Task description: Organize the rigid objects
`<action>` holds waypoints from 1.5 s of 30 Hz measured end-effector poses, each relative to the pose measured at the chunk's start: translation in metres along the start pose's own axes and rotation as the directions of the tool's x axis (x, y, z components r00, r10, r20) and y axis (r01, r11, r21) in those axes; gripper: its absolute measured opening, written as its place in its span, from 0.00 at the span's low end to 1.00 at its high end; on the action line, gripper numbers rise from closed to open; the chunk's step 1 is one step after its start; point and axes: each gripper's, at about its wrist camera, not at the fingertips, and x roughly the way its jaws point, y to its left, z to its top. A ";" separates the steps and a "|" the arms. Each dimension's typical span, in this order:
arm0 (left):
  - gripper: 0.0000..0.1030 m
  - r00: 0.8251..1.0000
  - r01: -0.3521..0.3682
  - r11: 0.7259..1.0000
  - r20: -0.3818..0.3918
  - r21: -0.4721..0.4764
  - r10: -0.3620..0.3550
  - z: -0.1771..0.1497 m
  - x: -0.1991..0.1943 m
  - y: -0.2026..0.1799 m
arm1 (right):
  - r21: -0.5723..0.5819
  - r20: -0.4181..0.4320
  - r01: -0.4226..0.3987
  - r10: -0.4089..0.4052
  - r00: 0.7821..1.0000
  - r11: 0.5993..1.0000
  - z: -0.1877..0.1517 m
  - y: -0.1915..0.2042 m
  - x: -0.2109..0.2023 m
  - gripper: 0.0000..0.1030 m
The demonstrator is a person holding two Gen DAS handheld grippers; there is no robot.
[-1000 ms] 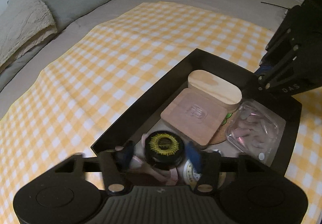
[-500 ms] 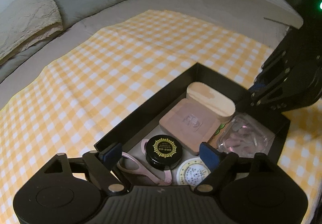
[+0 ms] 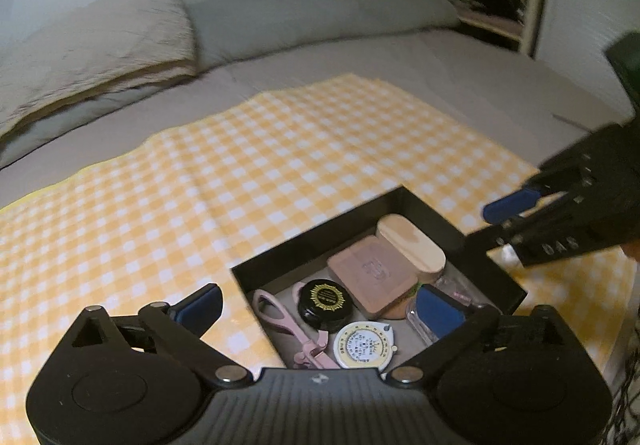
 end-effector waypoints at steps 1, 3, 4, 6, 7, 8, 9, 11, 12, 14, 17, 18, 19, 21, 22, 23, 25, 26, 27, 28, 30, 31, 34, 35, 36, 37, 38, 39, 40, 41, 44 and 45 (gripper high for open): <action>1.00 1.000 -0.006 1.000 0.014 -0.014 0.006 -0.001 -0.008 0.000 | -0.007 0.021 0.002 -0.002 1.000 1.000 -0.002 0.003 -0.008 0.37; 1.00 0.999 -0.018 0.999 0.039 -0.047 0.020 -0.002 -0.023 0.000 | -0.011 0.064 0.005 -0.005 0.998 1.000 -0.005 0.008 -0.024 0.42; 1.00 0.998 -0.025 0.998 0.053 -0.065 0.028 -0.003 -0.031 0.000 | -0.006 0.088 0.011 -0.010 0.996 1.000 -0.008 0.010 -0.032 0.46; 1.00 0.996 -0.046 0.994 0.075 -0.097 0.053 -0.004 -0.048 0.000 | 0.008 0.138 0.026 -0.027 0.990 1.000 -0.014 0.013 -0.048 0.55; 1.00 0.994 -0.059 0.992 0.090 -0.110 0.069 -0.006 -0.056 -0.001 | 0.008 0.162 0.032 -0.033 0.986 0.999 -0.017 0.015 -0.056 0.59; 1.00 0.991 -0.073 0.989 0.106 -0.128 0.086 -0.008 -0.065 0.000 | 0.006 0.182 0.038 -0.038 0.983 0.999 -0.020 0.017 -0.063 0.62; 1.00 0.988 -0.081 0.986 0.118 -0.148 0.099 -0.010 -0.073 0.000 | 0.002 0.206 0.045 -0.044 0.978 0.999 -0.022 0.019 -0.071 0.64; 1.00 0.985 -0.076 0.980 0.139 -0.186 0.103 -0.016 -0.087 0.002 | 0.015 0.242 0.055 -0.057 0.969 0.998 -0.028 0.020 -0.083 0.73; 1.00 0.983 -0.065 0.976 0.152 -0.207 0.098 -0.019 -0.094 0.002 | 0.024 0.254 0.057 -0.061 0.965 0.998 -0.031 0.021 -0.089 0.75; 1.00 0.979 -0.046 0.968 0.180 -0.248 0.093 -0.027 -0.108 0.002 | 0.036 0.286 0.056 -0.064 0.956 0.998 -0.040 0.023 -0.101 0.85; 1.00 0.971 -0.068 0.955 0.199 -0.287 0.129 -0.037 -0.124 -0.002 | 0.065 0.334 0.050 -0.069 0.940 0.997 -0.055 0.026 -0.119 0.92; 1.00 0.969 -0.086 0.953 0.199 -0.291 0.149 -0.040 -0.128 -0.005 | 0.072 0.350 0.051 -0.073 0.934 0.996 -0.061 0.027 -0.124 0.94; 1.00 0.965 -0.108 0.950 0.200 -0.293 0.171 -0.044 -0.132 -0.008 | 0.076 0.368 0.054 -0.078 0.926 0.996 -0.066 0.029 -0.130 0.96; 1.00 0.958 -0.133 0.947 0.208 -0.294 0.199 -0.051 -0.138 -0.015 | 0.075 0.397 0.059 -0.084 0.914 0.995 -0.076 0.034 -0.137 0.97; 1.00 0.955 -0.136 0.946 0.215 -0.295 0.204 -0.055 -0.141 -0.018 | 0.077 0.410 0.060 -0.087 0.908 0.995 -0.081 0.036 -0.141 0.98; 1.00 0.954 -0.134 0.946 0.221 -0.297 0.204 -0.059 -0.144 -0.021 | 0.083 0.421 0.060 -0.089 0.902 0.995 -0.085 0.037 -0.144 0.99; 1.00 0.955 -0.112 0.948 0.233 -0.299 0.186 -0.066 -0.148 -0.026 | 0.099 0.439 0.052 -0.091 0.894 0.994 -0.094 0.039 -0.148 0.99; 1.00 0.955 -0.103 0.948 0.237 -0.300 0.178 -0.069 -0.150 -0.028 | 0.108 0.446 0.050 -0.093 0.890 0.993 -0.098 0.040 -0.150 1.00; 1.00 0.955 -0.099 0.949 0.239 -0.298 0.175 -0.072 -0.151 -0.031 | 0.116 0.454 0.049 -0.096 0.886 0.992 -0.102 0.040 -0.151 1.00; 1.00 0.954 -0.102 0.950 0.241 -0.295 0.177 -0.075 -0.152 -0.034 | 0.122 0.459 0.050 -0.101 0.883 0.991 -0.105 0.041 -0.152 1.00; 1.00 0.951 -0.119 0.951 0.243 -0.287 0.192 -0.080 -0.153 -0.039 | 0.131 0.471 0.059 -0.114 0.875 0.990 -0.113 0.044 -0.153 1.00; 1.00 0.950 -0.126 0.951 0.242 -0.282 0.197 -0.082 -0.153 -0.040 | 0.131 0.474 0.061 -0.117 0.873 0.989 -0.116 0.045 -0.153 1.00; 1.00 0.944 -0.157 0.948 0.241 -0.278 0.227 -0.085 -0.155 -0.043 | 0.121 0.490 0.065 -0.117 0.864 0.990 -0.124 0.050 -0.153 1.00; 1.00 0.942 -0.166 0.946 0.240 -0.278 0.235 -0.086 -0.156 -0.044 | 0.120 0.495 0.070 -0.121 0.861 0.990 -0.125 0.052 -0.152 1.00; 1.00 0.940 -0.173 0.945 0.240 -0.276 0.242 -0.087 -0.156 -0.044 | 0.120 0.498 0.074 -0.124 0.858 0.990 -0.128 0.053 -0.152 1.00; 1.00 0.939 -0.179 0.945 0.240 -0.274 0.247 -0.087 -0.156 -0.045 | 0.120 0.500 0.076 -0.127 0.856 0.990 -0.129 0.055 -0.152 1.00; 1.00 0.937 -0.184 0.945 0.241 -0.271 0.252 -0.087 -0.156 -0.045 | 0.119 0.501 0.079 -0.129 0.856 0.990 -0.130 0.056 -0.151 1.00; 1.00 0.936 -0.187 0.945 0.242 -0.270 0.255 -0.088 -0.156 -0.045 | 0.117 0.501 0.082 -0.130 0.856 0.990 -0.131 0.056 -0.150 1.00; 1.00 0.935 -0.190 0.944 0.242 -0.271 0.258 -0.088 -0.155 -0.045 | 0.116 0.501 0.086 -0.133 0.855 0.990 -0.132 0.057 -0.150 1.00; 1.00 0.936 -0.190 0.943 0.241 -0.272 0.258 -0.089 -0.155 -0.045 | 0.115 0.500 0.089 -0.135 0.855 0.989 -0.132 0.058 -0.149 1.00; 1.00 0.937 -0.192 0.942 0.234 -0.274 0.259 -0.089 -0.153 -0.044 | 0.123 0.498 0.092 -0.141 0.856 0.988 -0.132 0.058 -0.147 1.00; 1.00 0.937 -0.193 0.942 0.234 -0.273 0.260 -0.089 -0.152 -0.044 | 0.124 0.498 0.092 -0.142 0.856 0.988 -0.132 0.058 -0.147 1.00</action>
